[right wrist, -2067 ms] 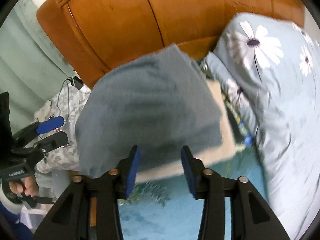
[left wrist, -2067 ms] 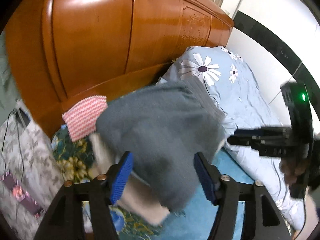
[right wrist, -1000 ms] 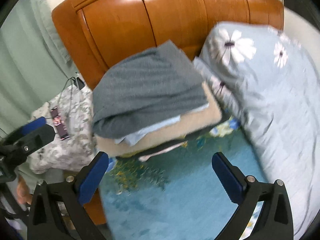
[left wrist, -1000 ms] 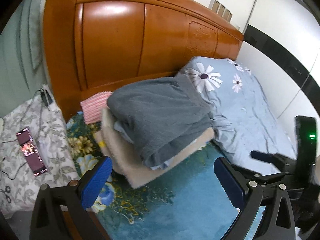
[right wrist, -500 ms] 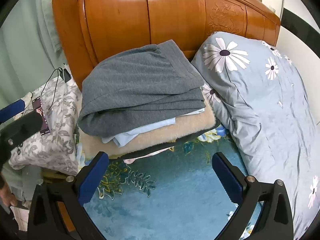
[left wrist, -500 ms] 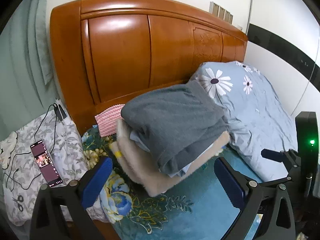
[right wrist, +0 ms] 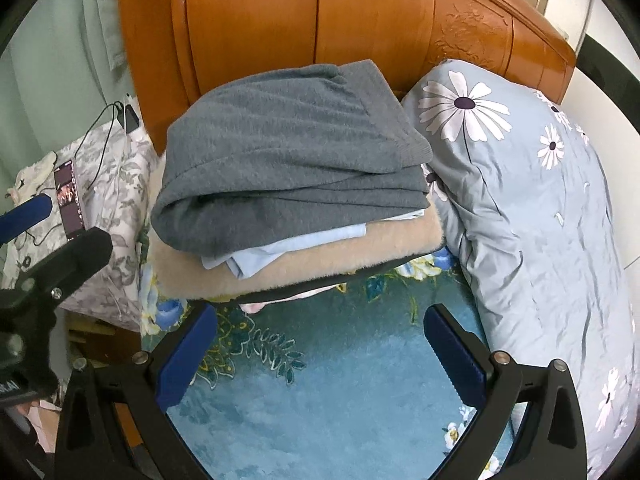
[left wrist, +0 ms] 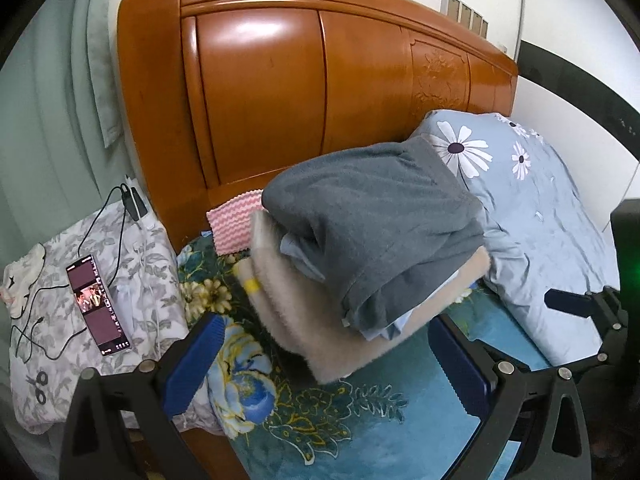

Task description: Fold clothes

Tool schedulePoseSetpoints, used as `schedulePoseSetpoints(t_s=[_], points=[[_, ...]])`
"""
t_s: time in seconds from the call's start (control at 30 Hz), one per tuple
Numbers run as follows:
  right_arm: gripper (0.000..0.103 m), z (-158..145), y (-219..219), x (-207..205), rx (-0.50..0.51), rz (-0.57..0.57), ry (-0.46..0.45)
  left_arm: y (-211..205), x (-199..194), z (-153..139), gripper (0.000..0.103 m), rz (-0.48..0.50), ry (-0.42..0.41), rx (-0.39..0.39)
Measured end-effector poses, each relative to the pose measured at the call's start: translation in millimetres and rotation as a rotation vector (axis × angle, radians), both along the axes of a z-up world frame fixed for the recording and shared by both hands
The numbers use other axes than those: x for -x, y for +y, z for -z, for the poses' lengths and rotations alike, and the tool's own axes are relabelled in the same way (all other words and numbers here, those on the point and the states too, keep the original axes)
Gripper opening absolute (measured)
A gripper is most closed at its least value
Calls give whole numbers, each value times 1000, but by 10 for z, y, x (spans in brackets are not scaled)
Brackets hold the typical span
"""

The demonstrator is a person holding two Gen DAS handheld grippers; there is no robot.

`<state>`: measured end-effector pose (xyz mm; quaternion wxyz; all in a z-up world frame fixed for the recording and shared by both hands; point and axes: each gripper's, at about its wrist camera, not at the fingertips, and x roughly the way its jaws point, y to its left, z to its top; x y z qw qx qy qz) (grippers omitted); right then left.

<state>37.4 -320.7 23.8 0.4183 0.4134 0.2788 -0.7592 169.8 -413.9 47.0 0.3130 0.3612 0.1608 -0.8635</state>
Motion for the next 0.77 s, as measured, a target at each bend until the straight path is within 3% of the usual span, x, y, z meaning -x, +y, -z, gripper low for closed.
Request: schedulePoseSetpoints(t_s=[0.77], points=[[103, 43, -17, 125, -44, 34, 0, -61, 26, 172, 103, -8, -22, -36]])
